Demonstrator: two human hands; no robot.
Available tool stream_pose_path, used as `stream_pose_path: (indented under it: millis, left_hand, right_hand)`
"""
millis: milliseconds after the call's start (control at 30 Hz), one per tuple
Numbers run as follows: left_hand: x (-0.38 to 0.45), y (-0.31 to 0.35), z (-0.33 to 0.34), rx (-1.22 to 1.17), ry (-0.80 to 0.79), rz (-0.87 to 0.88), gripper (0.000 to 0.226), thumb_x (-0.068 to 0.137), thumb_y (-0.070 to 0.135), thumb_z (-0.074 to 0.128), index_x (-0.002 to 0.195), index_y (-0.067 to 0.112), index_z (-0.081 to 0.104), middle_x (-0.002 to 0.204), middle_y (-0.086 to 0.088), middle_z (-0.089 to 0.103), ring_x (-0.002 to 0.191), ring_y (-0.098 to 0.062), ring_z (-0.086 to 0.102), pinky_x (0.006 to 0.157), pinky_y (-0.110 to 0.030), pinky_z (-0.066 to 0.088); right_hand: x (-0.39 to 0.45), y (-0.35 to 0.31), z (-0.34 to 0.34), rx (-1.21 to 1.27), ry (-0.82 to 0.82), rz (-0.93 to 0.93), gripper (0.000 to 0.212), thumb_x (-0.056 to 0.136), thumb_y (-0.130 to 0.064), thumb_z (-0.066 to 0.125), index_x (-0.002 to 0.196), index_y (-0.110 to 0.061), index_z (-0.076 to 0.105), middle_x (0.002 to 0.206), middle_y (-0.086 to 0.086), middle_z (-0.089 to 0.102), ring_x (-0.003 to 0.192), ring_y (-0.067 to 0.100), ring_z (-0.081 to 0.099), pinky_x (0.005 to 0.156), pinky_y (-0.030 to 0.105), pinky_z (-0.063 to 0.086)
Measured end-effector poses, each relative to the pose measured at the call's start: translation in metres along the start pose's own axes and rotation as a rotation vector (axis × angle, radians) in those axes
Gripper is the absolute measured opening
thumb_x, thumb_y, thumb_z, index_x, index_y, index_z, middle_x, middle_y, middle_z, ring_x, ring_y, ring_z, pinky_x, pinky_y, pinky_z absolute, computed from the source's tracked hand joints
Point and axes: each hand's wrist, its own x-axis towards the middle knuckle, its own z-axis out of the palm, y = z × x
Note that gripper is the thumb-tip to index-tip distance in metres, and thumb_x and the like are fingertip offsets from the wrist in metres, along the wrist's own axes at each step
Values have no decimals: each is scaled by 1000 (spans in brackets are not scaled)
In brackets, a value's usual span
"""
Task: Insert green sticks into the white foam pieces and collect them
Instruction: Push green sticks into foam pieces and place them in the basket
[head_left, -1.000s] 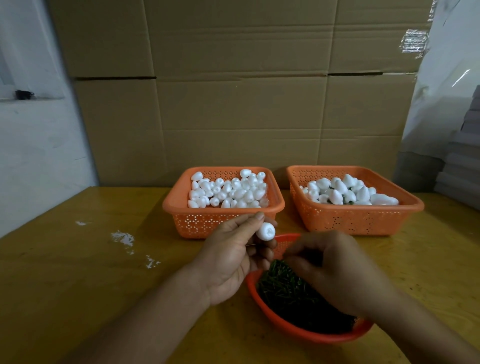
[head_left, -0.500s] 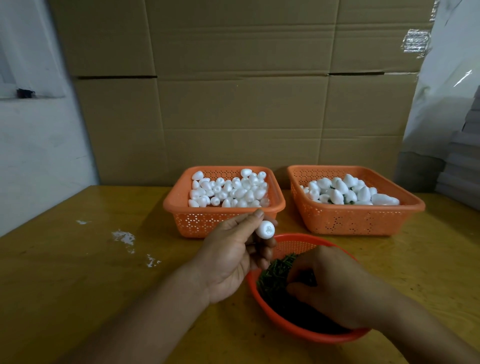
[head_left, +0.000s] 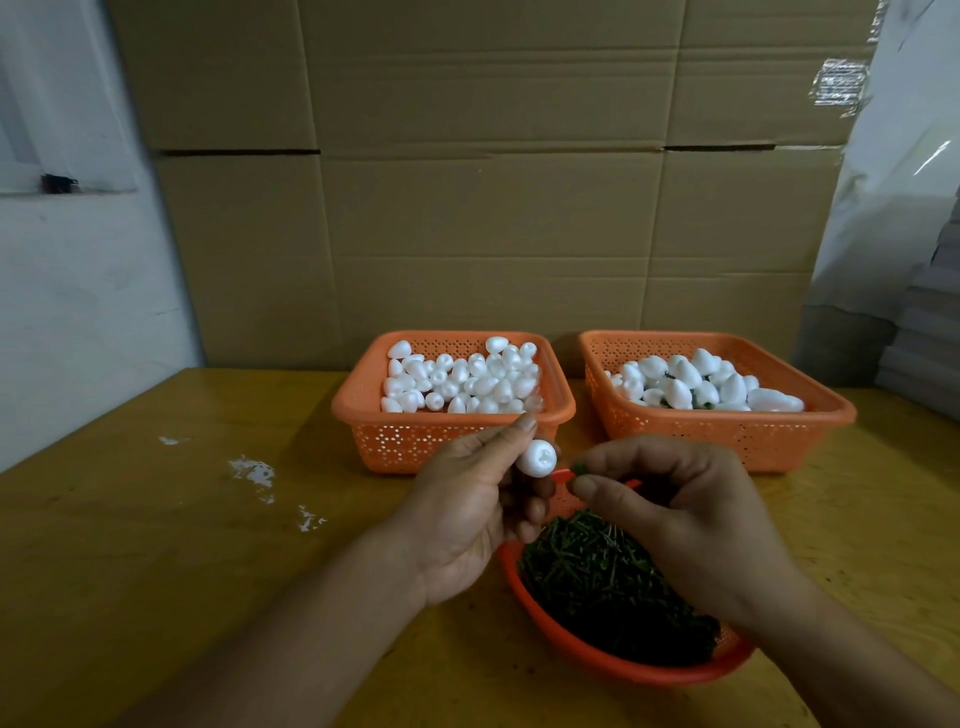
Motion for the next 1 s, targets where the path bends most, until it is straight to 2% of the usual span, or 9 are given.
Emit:
stream_pose_path:
  millis: [100,267,533,633,733,800,900,1000]
  left_hand:
    - [0,0,-1,24,-7,9,32,87,45,62,83,15,71,64,-3,58,52,-12,51,44,-22,38]
    - [-1,-1,-1,38,-20,8,34,80,50,66,76,17,65,61,-2,56,48,-12,50,40,-21,36]
    - [-3,0,0,55,-59,-1,36,80,54,65,67,20,67,59,0,54,45,-10,47,38,-20,33]
    - [-4,1,0,61,-62,1,37,80,55,64,65,21,67,58,-1,53,44,-10,46,37,-20,32]
    - [-5,1,1,62,-59,3,37,82,53,64,66,20,65,58,-2,52,43,-10,45,36,-19,31]
    - [-4,0,2,62,-51,5,37,84,52,64,68,19,63,57,-2,52,42,-11,44,36,-19,30]
    - [-4,-1,2,80,-33,29,37,81,53,65,66,20,63,56,-1,50,41,-10,42,36,-18,28]
    - [-3,-3,2,110,-21,73,36,78,56,66,63,22,64,55,-1,49,39,-10,40,35,-17,27]
  right_hand:
    - [-1,-1,3,111,56,-37,16,71,-25,77,79,-12,75,77,7,77,68,15,72,62,20,55]
    - [-2,1,11,295,123,-73,11,72,-13,75,81,-7,72,75,11,77,67,14,71,63,19,54]
    - [-2,3,14,307,136,-120,13,78,-10,72,89,-4,74,89,8,79,83,17,76,71,19,57]
    - [-3,2,13,226,122,-154,12,81,-12,73,91,-12,79,91,2,80,87,18,76,74,21,59]
    - [-5,-1,14,81,161,-189,10,82,-18,74,89,-21,80,88,-5,79,80,20,76,68,36,61]
    - [-7,-1,14,-42,185,-218,8,82,-22,74,88,-25,79,84,-10,78,71,21,73,62,43,57]
    - [-10,-1,12,-162,180,-238,6,83,-19,77,84,-24,77,77,-10,74,65,14,67,57,32,53]
    - [-10,-3,10,-303,185,-301,8,84,-14,80,86,-22,77,75,-10,70,68,10,65,60,19,48]
